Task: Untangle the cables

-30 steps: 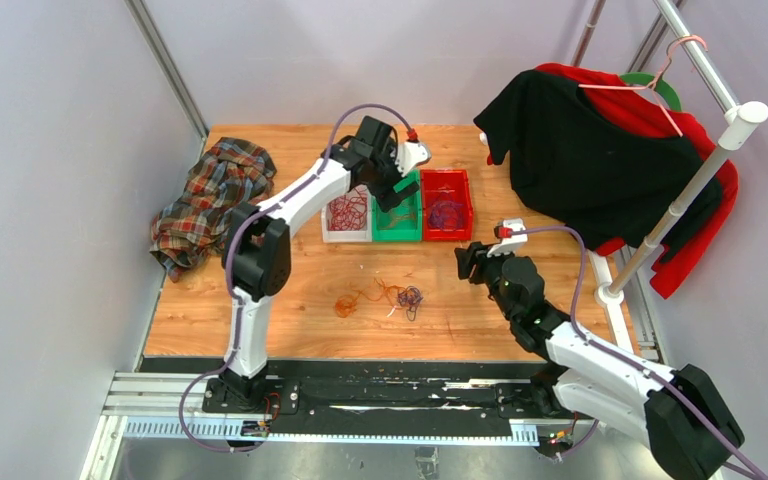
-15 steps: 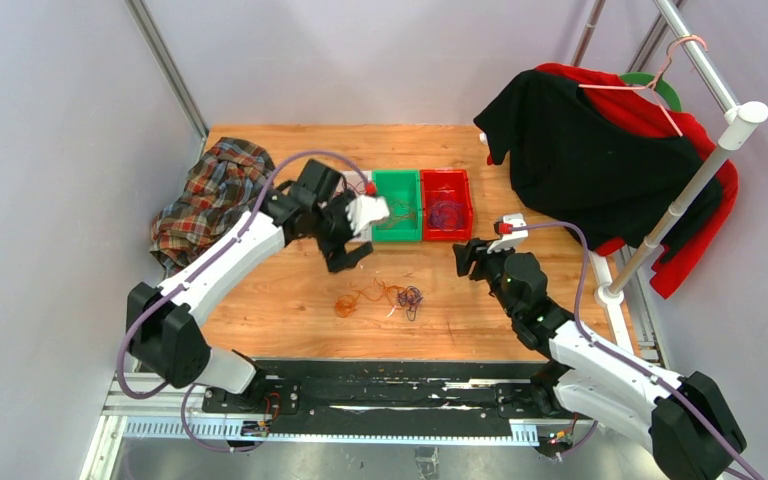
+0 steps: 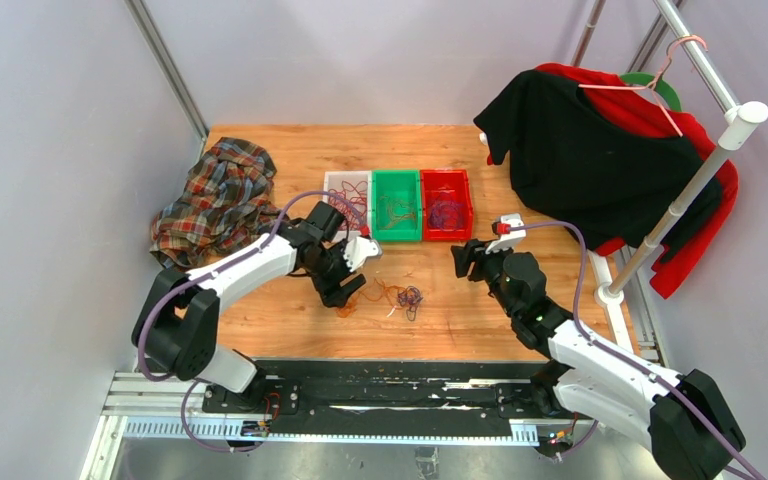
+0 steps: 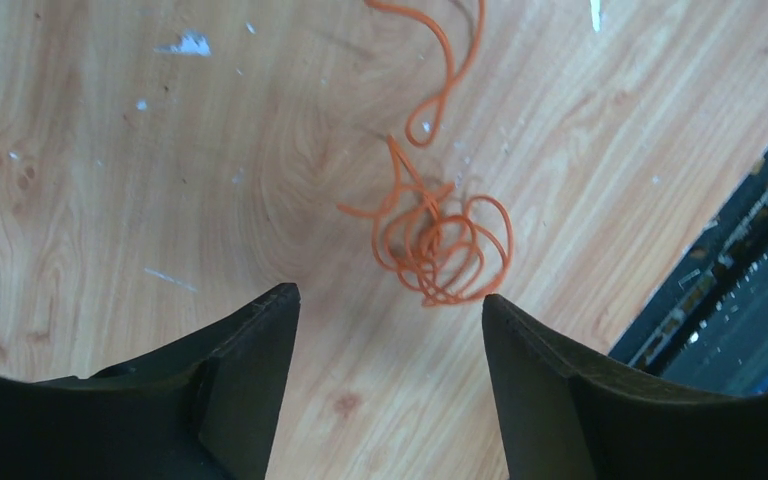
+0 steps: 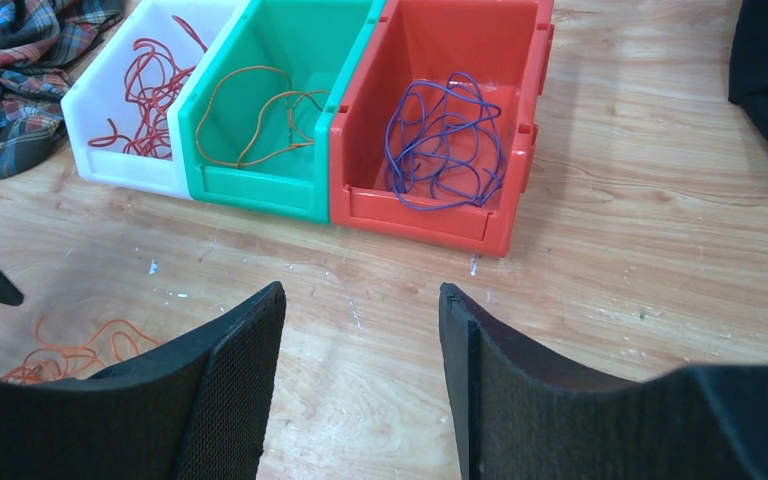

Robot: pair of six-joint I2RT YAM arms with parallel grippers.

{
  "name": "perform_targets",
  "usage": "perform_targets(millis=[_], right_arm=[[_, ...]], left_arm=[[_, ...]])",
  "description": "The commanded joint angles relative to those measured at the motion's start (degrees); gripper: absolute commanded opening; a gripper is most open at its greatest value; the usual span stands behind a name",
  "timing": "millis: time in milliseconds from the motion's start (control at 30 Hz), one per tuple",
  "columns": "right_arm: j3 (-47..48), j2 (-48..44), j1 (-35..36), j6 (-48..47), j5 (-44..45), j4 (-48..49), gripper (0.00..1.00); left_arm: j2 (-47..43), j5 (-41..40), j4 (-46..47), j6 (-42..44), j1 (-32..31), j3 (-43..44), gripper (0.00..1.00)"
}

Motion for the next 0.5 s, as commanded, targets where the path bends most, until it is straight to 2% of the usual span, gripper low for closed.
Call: perform_targets(millis=[0,100,233,367,433,467], right_arm=[[0.7,-0.3,-0.4,1.1,-1.2,0.3,0.58],[0.5,-0.2,-0.4,1.3,-1.4,0.5,0.58],[0.6,-0.2,-0.4,1.2,-1.7,0.3,0.57],[1.2,0.1,-0.4,1.1,-2.0,0.4,0.56],[1.6,0.3,-0.3,1.3,-2.6,0.6,0.54],[1.9,0.3,-0.3,1.4,-3.1,0.6,0.53]], left_arm=[[2.5,0.3,7.3,-2.9,-0.2,-0.3,0.7],[3.9,-0.4,8.0,-2.5,-0.1,-0.7,0.59],[3.2,0.4,4.9,0.2,-0.2,-1.4,0.31],[-0.1,2.3,2.7,1.3,-0.2,-2.2,0.08],[-1.9,2.7,2.5,0.6,-0.2,-2.0,0.01],[-2.5,3.0,1.8,0.2,-0.2,-0.9,0.01]])
